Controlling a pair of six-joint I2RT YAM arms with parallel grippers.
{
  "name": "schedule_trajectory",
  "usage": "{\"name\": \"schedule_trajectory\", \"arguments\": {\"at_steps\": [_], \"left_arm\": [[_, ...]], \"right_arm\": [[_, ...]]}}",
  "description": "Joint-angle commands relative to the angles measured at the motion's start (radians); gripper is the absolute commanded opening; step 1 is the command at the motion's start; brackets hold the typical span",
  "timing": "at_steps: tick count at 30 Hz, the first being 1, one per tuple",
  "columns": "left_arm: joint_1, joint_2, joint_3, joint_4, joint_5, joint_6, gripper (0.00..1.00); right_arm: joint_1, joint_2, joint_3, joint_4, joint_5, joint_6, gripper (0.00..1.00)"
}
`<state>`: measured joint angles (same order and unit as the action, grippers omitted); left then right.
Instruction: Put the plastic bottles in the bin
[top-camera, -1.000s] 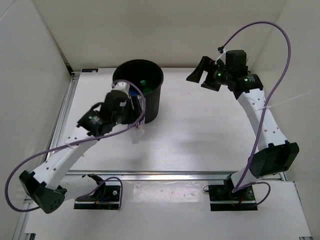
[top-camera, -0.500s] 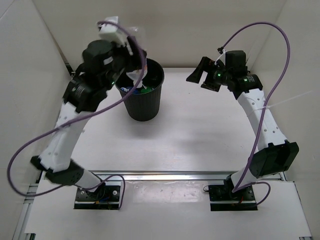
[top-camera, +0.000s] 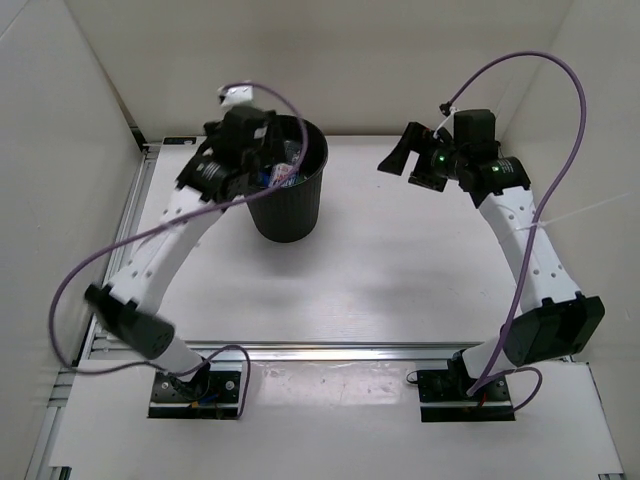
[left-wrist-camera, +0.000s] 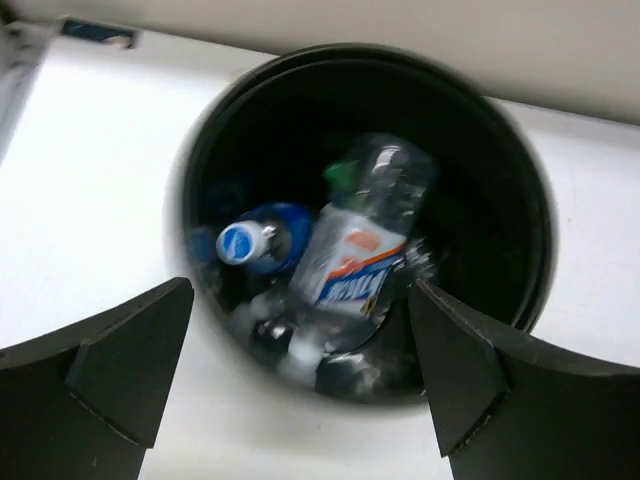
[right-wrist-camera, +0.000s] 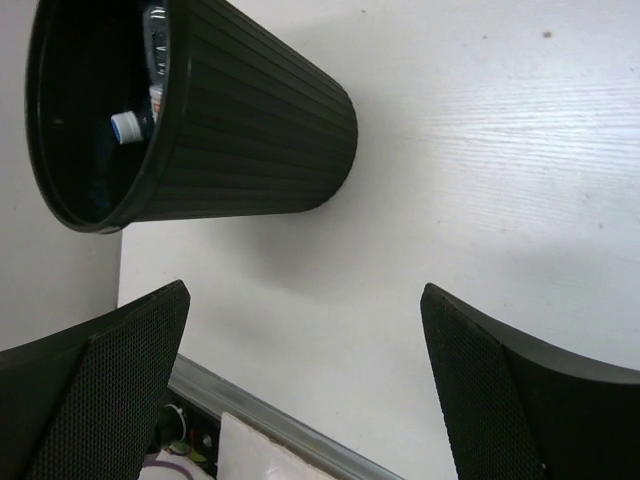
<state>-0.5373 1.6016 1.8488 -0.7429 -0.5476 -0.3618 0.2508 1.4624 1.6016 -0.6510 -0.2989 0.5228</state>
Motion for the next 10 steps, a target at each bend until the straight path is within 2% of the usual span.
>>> {"name": "schedule_trajectory", "arguments": {"at_steps": [1,2,4,5,9,10], "left_arm": [[-0.003,-0.386,-0.205,0.004,-0.199,-0.156,1.0],[-0.003,-0.44,-0.382,0.004,-0.199,-0.201,1.0],[-0.003,-0.579,-0.537,0.004,-0.2,-0.212,1.0],[-0.003,-0.618,-0.665,-0.013,-0.199,-0.245,1.0],[-0.003,-0.747,-0.871,-0.162,-0.352,-0.545,1.0],[0.006,-0.756,-0.891,-0.249,-0.445,-0.61,1.0]], "right_arm": [[-0.008,-0.048,-0.009,-0.048,0.072,0.0,1.0],[-0.021,-0.048,-0.009,-0.076,0.072,0.0,1.0],[-0.033,-0.048,-0.025,-0.087,0.072,0.009,1.0],[-0.033,-0.06,-0.054,-0.097,0.072,0.022,1.0],[-0.056,-0.088,-0.117,-0.116,0.128,0.045,1.0],[-0.056,-0.088,-0.117,-0.137,0.145,0.045,1.0]]}}
